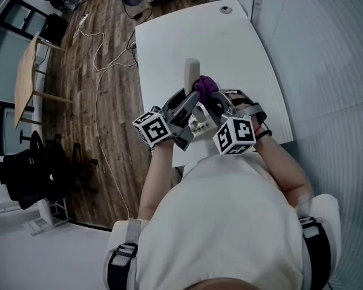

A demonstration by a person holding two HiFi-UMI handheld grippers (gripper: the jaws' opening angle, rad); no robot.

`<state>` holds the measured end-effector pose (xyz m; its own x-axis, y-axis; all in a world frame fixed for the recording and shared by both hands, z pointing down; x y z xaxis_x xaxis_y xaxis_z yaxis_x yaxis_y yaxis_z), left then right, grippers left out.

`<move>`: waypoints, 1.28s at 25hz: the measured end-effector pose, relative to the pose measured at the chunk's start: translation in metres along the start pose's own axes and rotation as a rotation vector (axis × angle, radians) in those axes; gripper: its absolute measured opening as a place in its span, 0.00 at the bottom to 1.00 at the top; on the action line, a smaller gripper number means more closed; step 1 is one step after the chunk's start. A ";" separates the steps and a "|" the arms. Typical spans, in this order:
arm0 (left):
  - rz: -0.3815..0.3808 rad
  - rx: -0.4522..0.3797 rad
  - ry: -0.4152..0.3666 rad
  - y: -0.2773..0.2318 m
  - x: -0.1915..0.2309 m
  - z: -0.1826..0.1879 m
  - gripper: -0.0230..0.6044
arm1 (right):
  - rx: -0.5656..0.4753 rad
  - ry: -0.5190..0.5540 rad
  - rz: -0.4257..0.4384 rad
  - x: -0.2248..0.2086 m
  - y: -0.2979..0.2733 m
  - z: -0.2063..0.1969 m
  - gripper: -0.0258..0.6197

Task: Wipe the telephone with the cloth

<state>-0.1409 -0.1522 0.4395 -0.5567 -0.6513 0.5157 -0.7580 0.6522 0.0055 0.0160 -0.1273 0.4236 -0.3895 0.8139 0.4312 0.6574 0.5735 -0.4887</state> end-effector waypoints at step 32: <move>0.063 -0.081 -0.028 0.009 0.016 0.027 0.42 | 0.042 0.070 0.080 0.017 -0.003 -0.019 0.11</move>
<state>-0.1660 -0.1668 0.4249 -0.6127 -0.6177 0.4930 -0.6915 0.7210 0.0439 0.0197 -0.1173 0.4469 -0.2895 0.8495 0.4411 0.6561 0.5116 -0.5548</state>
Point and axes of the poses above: the fingertips, and each gripper's own axes: y backward along the fingers, x to its left, z out of its top, the point moved 10 cm from there along y, backward along the fingers, and after that the axes turned 13 degrees about -y, right-handed, at the moved point
